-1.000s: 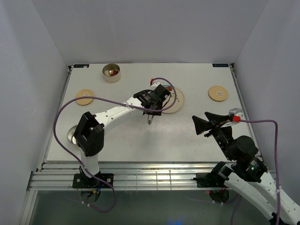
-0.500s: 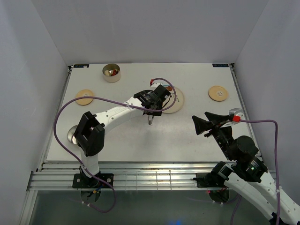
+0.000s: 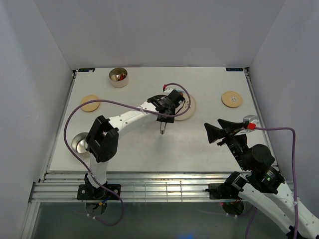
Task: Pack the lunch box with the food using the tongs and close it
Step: Pick up the fake food from the plate.
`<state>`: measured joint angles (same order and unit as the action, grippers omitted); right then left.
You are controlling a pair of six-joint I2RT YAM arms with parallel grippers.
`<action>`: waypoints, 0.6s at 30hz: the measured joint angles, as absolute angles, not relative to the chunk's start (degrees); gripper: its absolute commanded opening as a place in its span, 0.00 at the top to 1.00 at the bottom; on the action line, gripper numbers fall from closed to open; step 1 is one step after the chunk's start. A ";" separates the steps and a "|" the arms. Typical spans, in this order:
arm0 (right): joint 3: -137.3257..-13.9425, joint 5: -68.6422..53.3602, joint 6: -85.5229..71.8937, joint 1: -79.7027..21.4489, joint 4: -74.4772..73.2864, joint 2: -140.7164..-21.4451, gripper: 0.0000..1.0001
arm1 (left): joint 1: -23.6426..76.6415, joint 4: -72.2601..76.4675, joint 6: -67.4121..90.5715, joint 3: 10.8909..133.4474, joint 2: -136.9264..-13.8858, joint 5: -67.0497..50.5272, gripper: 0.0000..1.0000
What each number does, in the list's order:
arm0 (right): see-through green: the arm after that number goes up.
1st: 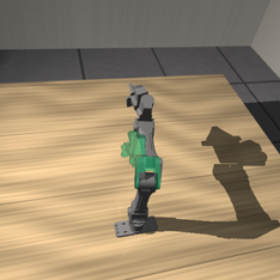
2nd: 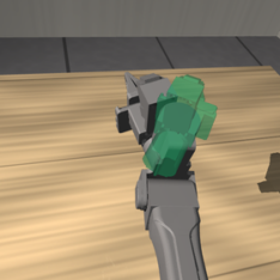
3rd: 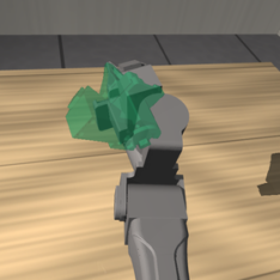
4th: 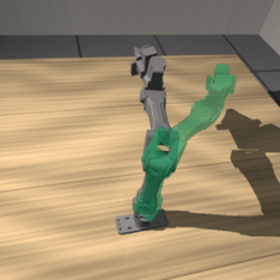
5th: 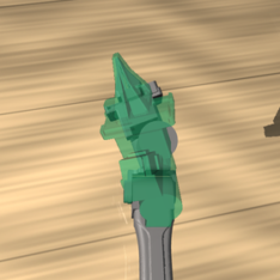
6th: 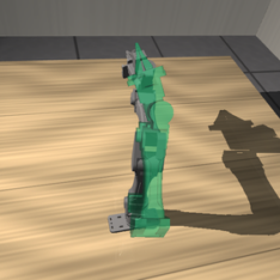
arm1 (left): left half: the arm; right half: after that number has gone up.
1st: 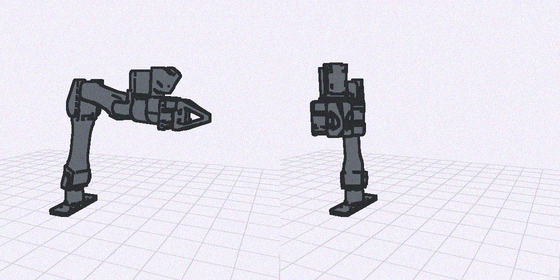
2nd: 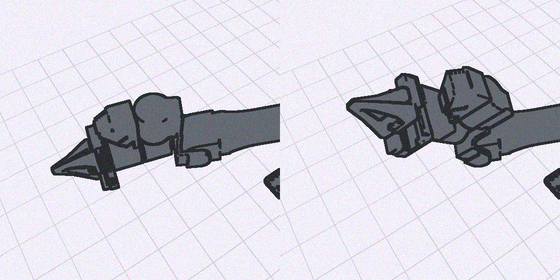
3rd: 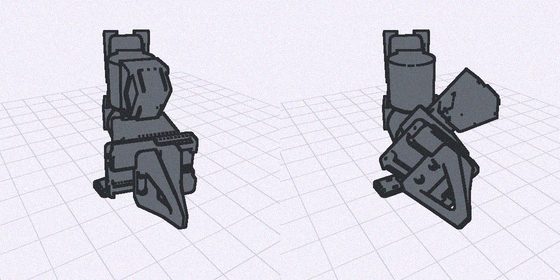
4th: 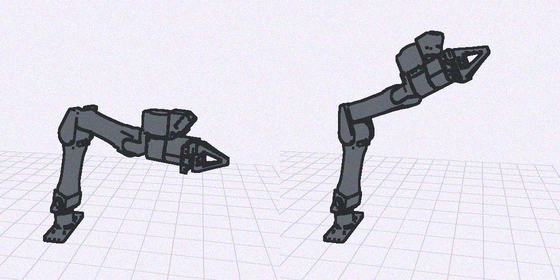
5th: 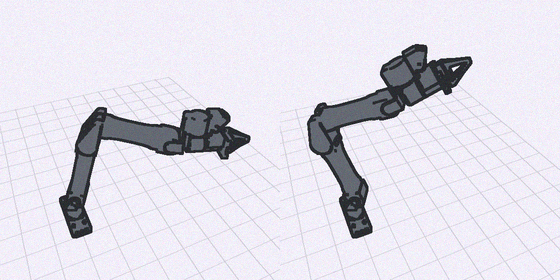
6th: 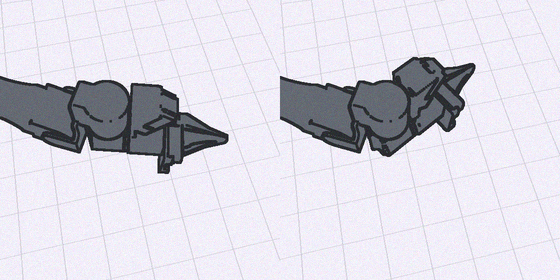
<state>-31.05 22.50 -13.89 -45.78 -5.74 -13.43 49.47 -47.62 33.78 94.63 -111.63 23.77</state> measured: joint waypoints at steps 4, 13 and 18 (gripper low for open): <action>-31.05 22.48 -13.87 -45.78 -5.80 -13.43 0.26 | 49.47 -47.77 33.19 96.29 -113.23 23.79 0.46; -31.05 22.35 -13.89 -45.78 -5.82 -13.43 0.26 | 49.45 -48.01 32.18 97.45 -113.91 24.16 0.46; -31.05 22.35 -13.87 -45.78 -5.82 -13.43 0.26 | 49.47 -48.42 31.03 97.45 -113.91 24.43 0.45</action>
